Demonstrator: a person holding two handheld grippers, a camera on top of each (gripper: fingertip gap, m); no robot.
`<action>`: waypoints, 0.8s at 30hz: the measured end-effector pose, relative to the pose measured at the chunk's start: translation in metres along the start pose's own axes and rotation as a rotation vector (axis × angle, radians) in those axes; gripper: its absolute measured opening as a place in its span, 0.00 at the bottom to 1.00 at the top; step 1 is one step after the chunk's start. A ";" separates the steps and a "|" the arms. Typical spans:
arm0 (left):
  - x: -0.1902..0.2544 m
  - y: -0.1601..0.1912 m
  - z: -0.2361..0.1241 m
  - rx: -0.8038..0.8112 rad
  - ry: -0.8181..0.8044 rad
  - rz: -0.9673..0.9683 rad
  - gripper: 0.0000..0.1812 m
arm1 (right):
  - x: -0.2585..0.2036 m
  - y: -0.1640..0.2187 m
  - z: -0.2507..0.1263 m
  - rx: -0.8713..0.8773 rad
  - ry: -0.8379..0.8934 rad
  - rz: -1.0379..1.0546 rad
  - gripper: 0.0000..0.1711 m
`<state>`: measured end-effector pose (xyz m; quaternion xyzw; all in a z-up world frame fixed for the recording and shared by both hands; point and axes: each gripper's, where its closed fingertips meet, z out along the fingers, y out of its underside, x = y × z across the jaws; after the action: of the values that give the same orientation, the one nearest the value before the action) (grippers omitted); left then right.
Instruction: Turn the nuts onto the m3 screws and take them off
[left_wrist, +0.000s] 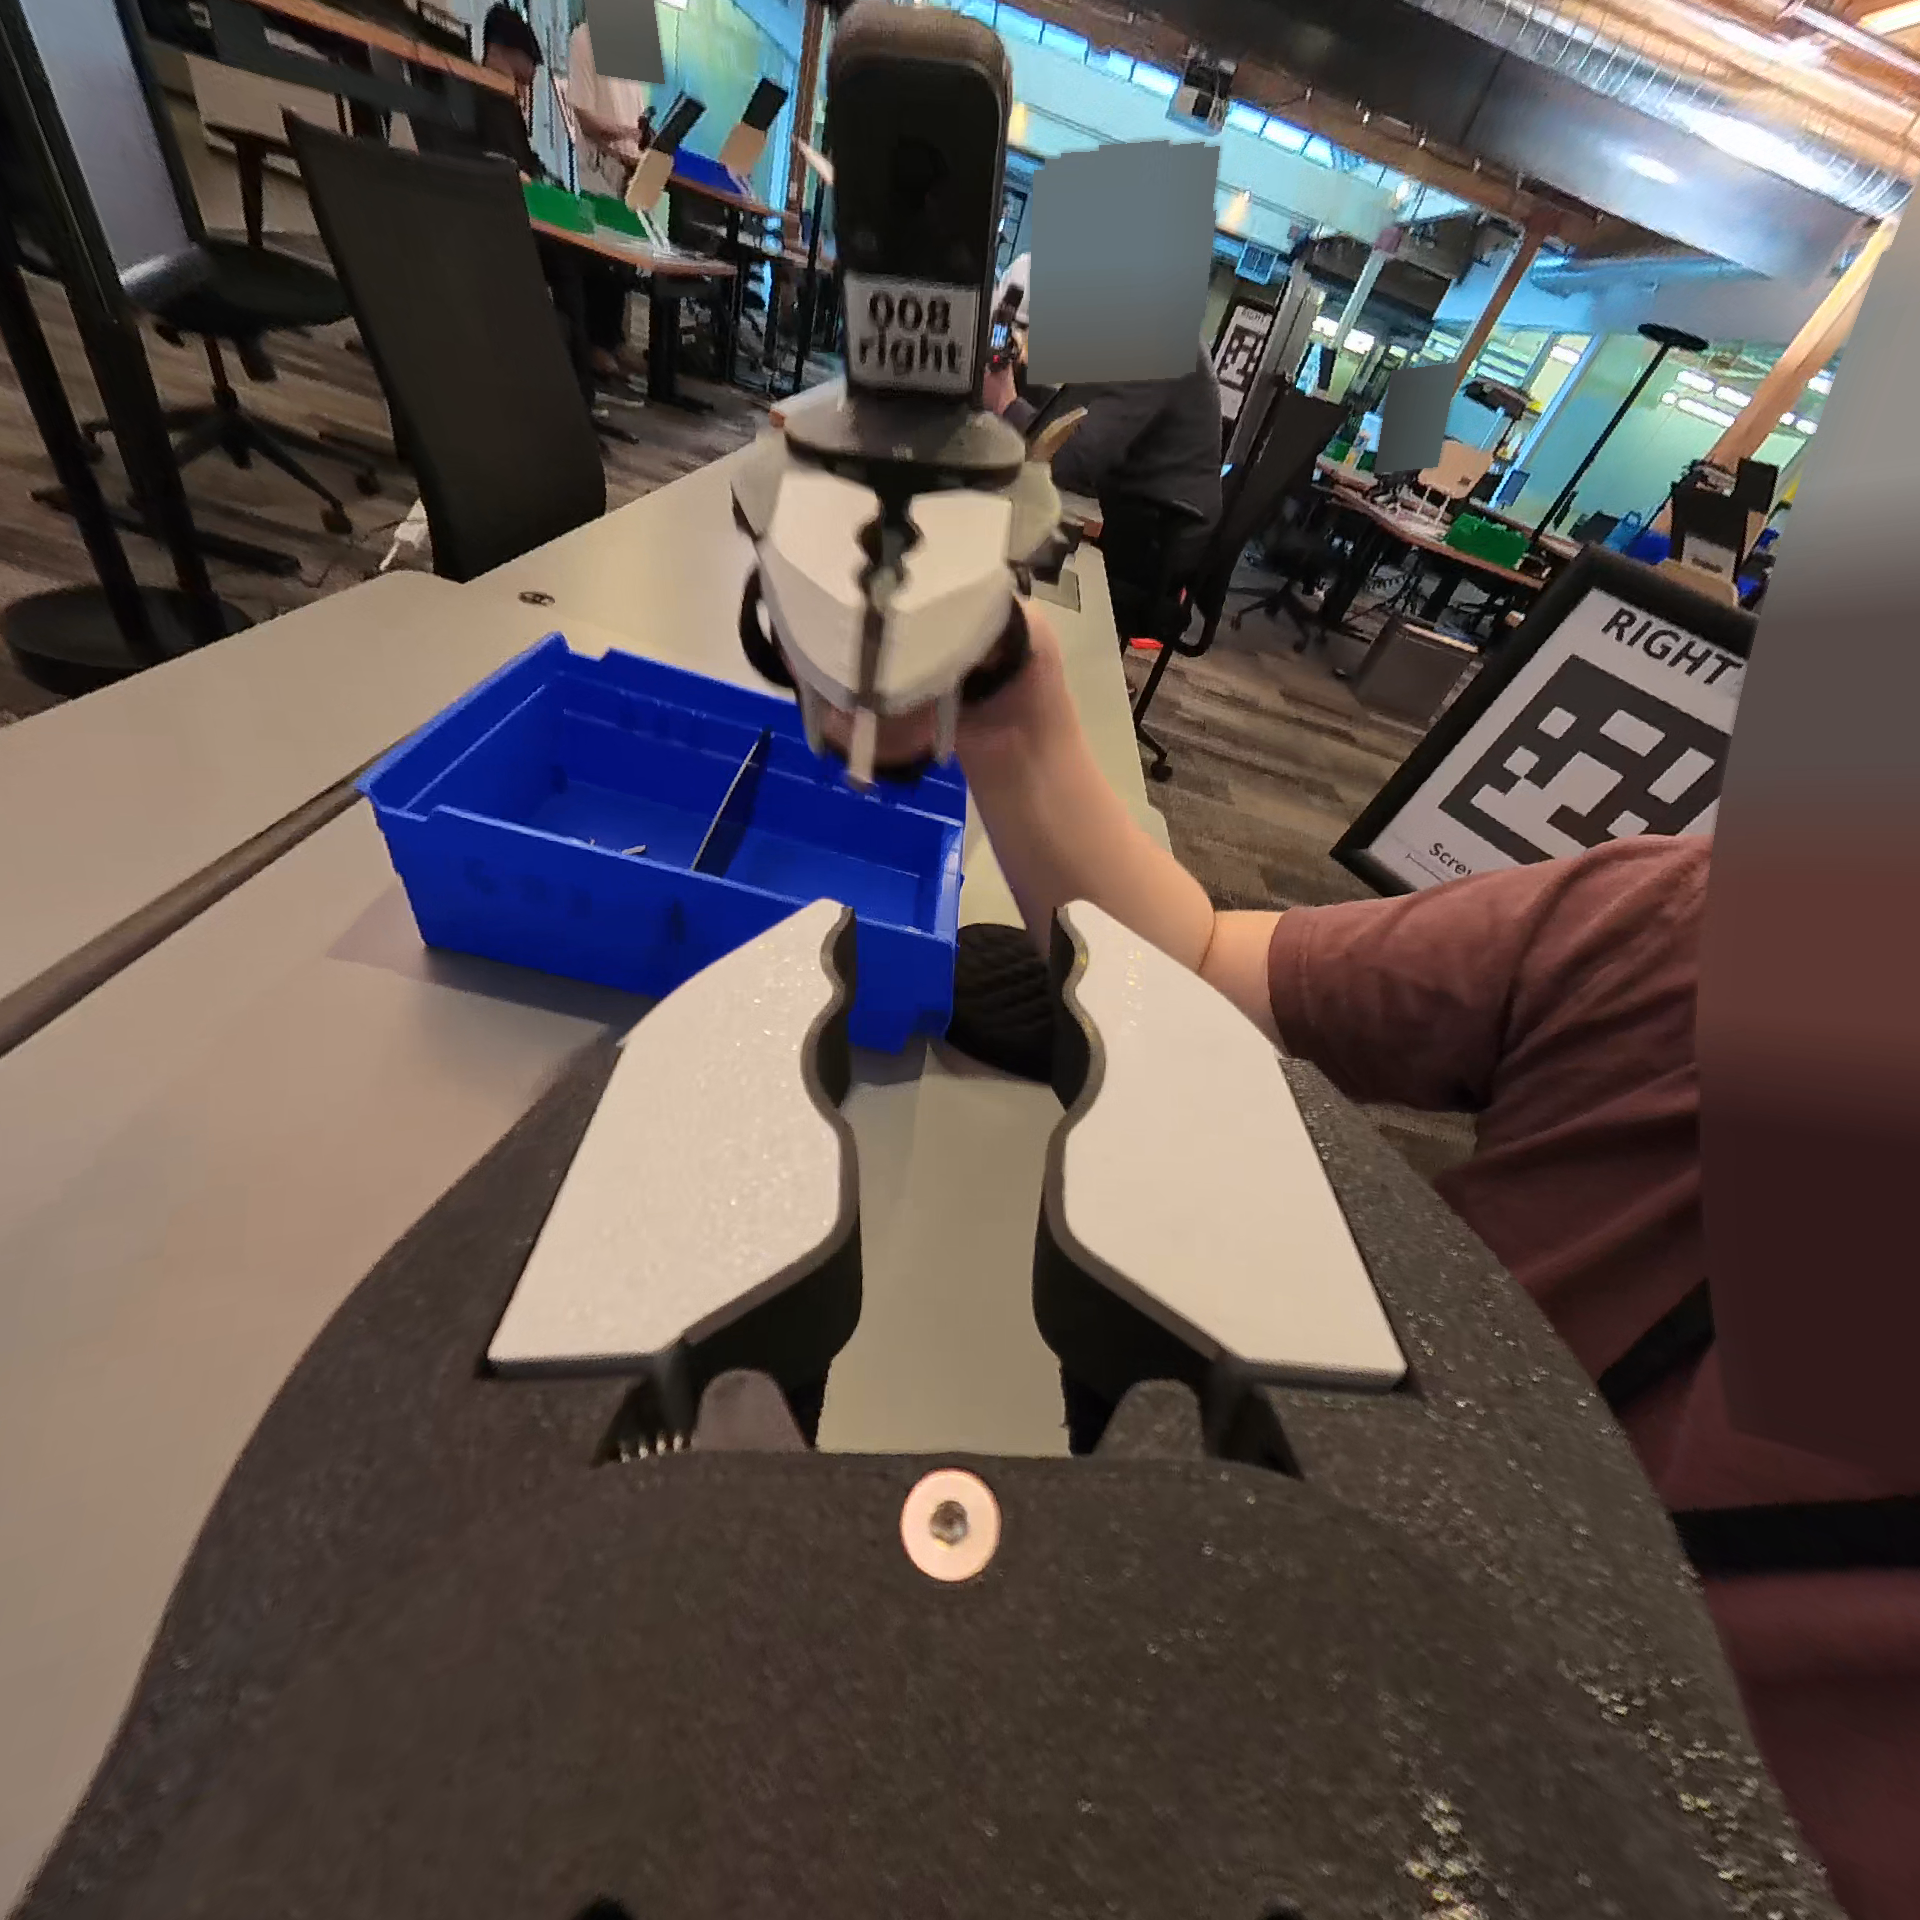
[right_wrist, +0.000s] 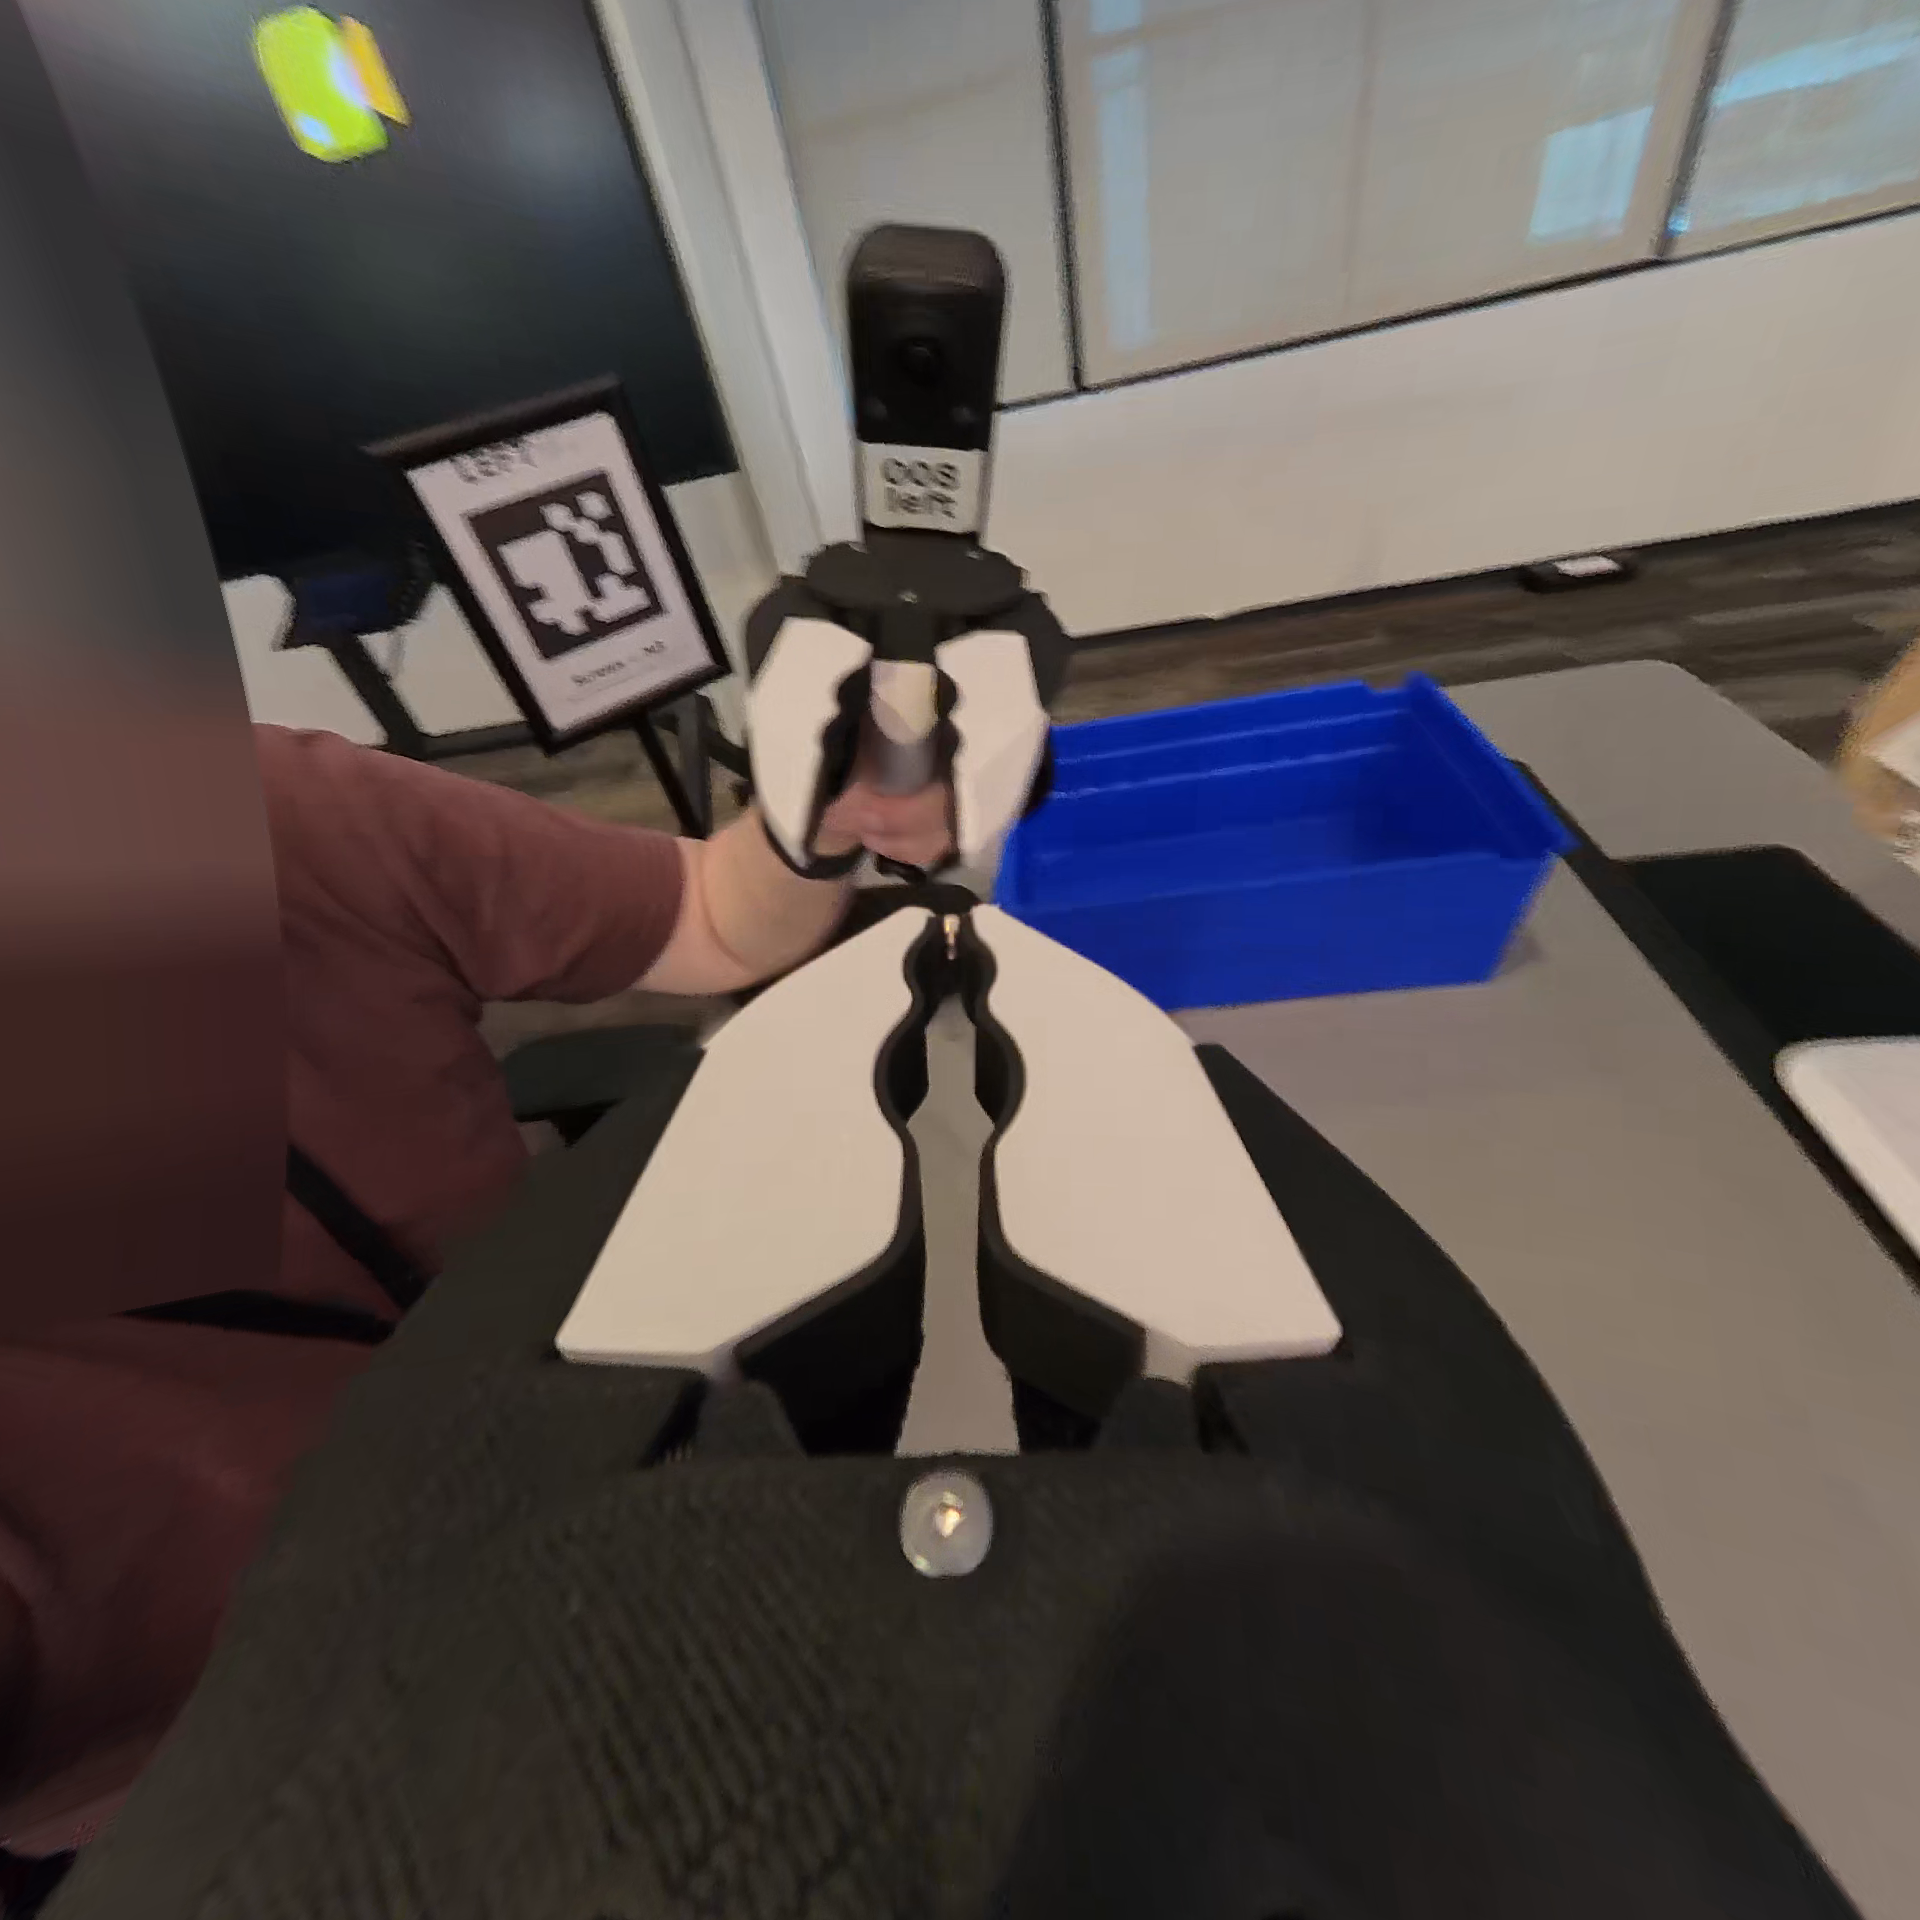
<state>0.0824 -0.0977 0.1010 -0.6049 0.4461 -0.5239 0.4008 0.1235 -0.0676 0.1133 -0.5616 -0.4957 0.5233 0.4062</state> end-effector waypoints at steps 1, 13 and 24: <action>-0.001 0.001 -0.001 -0.012 -0.004 0.000 0.19 | 0.010 0.004 -0.010 -0.036 0.064 -0.008 0.02; -0.005 0.017 0.005 -0.113 -0.058 0.035 0.19 | 0.151 0.156 -0.215 -0.713 1.003 0.360 0.02; -0.026 0.018 -0.006 -0.111 -0.049 -0.046 0.18 | 0.175 0.229 -0.201 -0.830 0.853 0.595 0.03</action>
<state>0.0727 -0.0782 0.0779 -0.6490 0.4503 -0.4925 0.3654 0.3462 0.0765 -0.1174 -0.9422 -0.2755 0.1106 0.1551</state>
